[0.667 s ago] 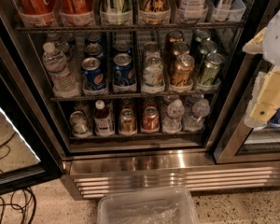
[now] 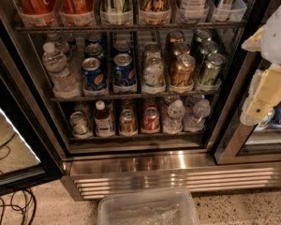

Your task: Pick orange can from top shelf of fridge

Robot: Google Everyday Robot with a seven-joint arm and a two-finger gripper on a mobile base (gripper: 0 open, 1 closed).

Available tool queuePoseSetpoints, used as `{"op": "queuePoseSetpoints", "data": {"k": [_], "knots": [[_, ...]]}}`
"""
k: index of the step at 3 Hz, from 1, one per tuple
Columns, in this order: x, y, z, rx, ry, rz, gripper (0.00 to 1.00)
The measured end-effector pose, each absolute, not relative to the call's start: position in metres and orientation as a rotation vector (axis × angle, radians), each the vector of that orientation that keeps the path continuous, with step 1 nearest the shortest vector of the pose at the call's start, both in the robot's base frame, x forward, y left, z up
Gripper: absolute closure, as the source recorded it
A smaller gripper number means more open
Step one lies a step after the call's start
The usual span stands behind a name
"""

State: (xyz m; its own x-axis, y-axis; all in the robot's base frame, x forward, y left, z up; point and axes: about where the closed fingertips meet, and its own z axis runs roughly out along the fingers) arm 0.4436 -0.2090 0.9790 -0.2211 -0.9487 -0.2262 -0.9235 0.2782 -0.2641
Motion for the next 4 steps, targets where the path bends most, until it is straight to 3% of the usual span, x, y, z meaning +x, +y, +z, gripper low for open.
{"op": "queuePoseSetpoints", "data": {"k": [4], "knots": [[0.459,-0.137,1.005,-1.586,1.797,0.002,0.00]]}}
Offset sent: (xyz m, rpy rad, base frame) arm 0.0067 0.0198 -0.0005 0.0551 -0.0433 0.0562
